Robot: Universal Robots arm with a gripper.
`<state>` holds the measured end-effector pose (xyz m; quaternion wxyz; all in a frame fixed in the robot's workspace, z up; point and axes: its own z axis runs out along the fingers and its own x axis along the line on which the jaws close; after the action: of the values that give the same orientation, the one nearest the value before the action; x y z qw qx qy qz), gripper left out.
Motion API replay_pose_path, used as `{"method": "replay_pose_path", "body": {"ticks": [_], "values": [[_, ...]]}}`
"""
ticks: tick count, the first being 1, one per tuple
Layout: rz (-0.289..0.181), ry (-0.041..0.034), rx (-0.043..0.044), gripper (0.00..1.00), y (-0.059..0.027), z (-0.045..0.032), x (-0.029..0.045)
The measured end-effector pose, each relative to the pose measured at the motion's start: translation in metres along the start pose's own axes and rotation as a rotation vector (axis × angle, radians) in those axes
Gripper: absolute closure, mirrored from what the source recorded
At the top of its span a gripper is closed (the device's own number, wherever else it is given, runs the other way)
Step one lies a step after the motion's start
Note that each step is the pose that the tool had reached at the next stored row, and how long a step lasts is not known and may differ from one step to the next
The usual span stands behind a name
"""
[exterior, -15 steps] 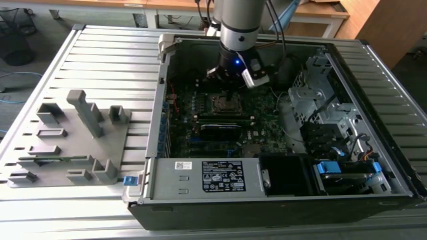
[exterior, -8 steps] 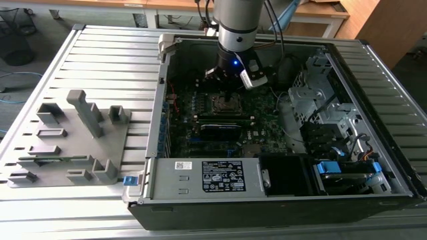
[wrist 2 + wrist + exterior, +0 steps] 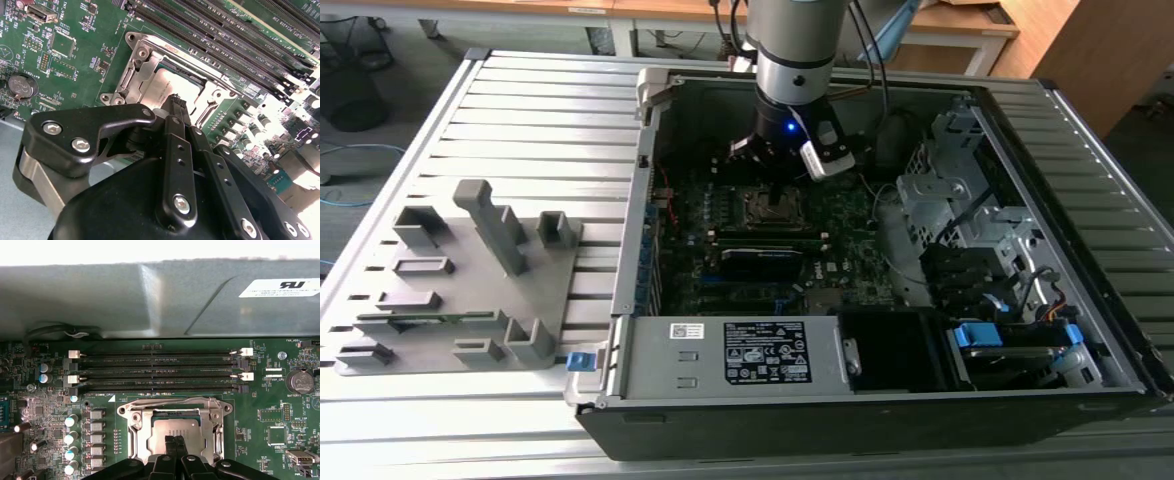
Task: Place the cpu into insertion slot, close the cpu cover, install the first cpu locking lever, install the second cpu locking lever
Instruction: 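Install the second cpu locking lever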
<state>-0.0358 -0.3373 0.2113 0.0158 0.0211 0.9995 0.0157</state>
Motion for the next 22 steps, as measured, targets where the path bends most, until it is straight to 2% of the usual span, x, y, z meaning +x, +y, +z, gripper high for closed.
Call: {"method": "replay_pose_path", "body": {"ticks": [6, 14, 22], "values": [[0.000, -0.0001, -0.0002, 0.89, 0.0002, -0.0027, -0.0001], [0.000, -0.0001, -0.0002, 0.89, 0.0004, -0.0105, -0.0004], [0.000, 0.0000, 0.0000, 0.89, -0.0002, -0.0116, -0.0004]]}}
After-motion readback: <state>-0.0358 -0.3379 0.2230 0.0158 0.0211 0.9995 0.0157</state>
